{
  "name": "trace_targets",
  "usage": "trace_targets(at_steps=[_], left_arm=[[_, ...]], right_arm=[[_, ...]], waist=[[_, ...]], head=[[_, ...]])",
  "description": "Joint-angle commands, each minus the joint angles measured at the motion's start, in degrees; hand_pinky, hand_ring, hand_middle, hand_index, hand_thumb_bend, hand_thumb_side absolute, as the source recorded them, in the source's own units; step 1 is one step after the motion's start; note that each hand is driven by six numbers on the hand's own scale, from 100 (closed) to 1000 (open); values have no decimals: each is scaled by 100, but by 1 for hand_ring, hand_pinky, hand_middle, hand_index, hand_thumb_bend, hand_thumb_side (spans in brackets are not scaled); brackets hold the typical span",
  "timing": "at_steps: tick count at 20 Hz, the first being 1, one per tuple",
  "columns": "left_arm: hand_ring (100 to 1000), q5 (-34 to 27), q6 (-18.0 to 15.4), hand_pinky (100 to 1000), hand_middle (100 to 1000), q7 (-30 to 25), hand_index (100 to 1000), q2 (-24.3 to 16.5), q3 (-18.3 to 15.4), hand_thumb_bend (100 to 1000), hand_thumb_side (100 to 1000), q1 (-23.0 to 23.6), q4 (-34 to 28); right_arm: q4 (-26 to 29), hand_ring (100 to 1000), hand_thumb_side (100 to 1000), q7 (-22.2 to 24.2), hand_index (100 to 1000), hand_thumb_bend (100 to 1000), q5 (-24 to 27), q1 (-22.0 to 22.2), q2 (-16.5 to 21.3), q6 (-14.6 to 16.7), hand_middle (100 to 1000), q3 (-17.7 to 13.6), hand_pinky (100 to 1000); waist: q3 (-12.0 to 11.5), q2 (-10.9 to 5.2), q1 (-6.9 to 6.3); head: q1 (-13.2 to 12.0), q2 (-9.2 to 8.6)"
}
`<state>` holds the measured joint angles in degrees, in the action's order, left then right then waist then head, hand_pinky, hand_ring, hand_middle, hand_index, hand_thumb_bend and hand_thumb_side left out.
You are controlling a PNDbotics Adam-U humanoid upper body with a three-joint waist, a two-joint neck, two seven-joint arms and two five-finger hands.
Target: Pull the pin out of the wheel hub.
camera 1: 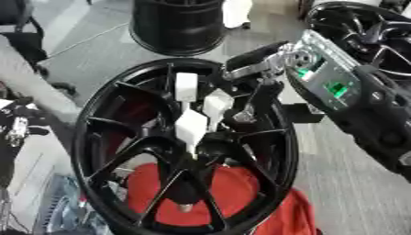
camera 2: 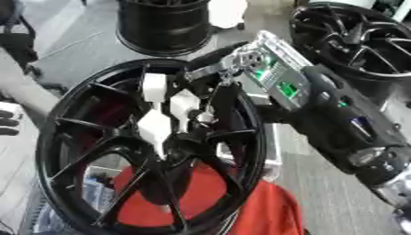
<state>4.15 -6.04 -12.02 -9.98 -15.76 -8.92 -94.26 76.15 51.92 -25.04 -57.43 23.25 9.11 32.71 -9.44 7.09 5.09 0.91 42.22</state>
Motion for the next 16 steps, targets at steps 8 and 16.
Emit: trace_targets(at_steps=[8, 16], left_arm=[[627, 24, -21, 603, 597, -17, 855, -42, -8, 100, 692, -86, -111], [627, 19, -18, 603, 596, -10, 855, -52, -17, 100, 693, -83, -108]], right_arm=[[-152, 605, 100, -58, 758, 100, -107, -106, -8, 83, 673, -169, 574], [196, 482, 100, -400, 604, 100, 141, -192, 86, -56, 493, -321, 442]], waist=[[-14, -55, -57], [3, -68, -52]], head=[[8, -96], [-12, -109]])
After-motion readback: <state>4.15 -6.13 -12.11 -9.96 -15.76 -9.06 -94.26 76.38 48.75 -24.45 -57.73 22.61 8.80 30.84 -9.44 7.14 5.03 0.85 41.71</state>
